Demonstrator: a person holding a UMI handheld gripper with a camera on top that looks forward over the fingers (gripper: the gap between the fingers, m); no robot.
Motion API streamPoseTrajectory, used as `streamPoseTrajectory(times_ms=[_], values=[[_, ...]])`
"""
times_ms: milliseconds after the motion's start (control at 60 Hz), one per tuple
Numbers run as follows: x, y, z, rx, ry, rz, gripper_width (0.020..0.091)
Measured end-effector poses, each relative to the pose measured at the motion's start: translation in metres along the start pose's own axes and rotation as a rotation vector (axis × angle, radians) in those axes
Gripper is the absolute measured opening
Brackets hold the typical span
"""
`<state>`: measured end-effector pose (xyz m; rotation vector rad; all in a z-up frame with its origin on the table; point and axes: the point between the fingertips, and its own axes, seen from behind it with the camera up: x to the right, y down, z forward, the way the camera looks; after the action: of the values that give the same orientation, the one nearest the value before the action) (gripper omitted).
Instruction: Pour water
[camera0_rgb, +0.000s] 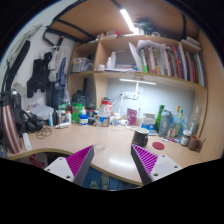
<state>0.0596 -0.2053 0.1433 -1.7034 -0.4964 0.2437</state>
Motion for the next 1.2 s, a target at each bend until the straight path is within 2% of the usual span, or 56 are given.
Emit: streamPoseTrajectory(times_ms=[133, 333, 533, 967, 1017, 1200], values=[[-0.035, -0.009, 0.038, 0.051, -0.015, -0.042, 0.0827], [-0.071, -0.005, 0.114, 0.081, -0.018, 0.018, 0.0828], [-0.061, -0.010, 0.191, 0.084, 0.025, 0.115, 0.0830], [-0.040, -0.015, 0.306, 0.071, 0.040, 0.148, 0.0816], [-0.042, -0.015, 0.312, 0.079, 0.031, 0.133, 0.0591], [-0.044, -0.017, 0.319, 0.089, -0.002, 0.131, 0.0528]])
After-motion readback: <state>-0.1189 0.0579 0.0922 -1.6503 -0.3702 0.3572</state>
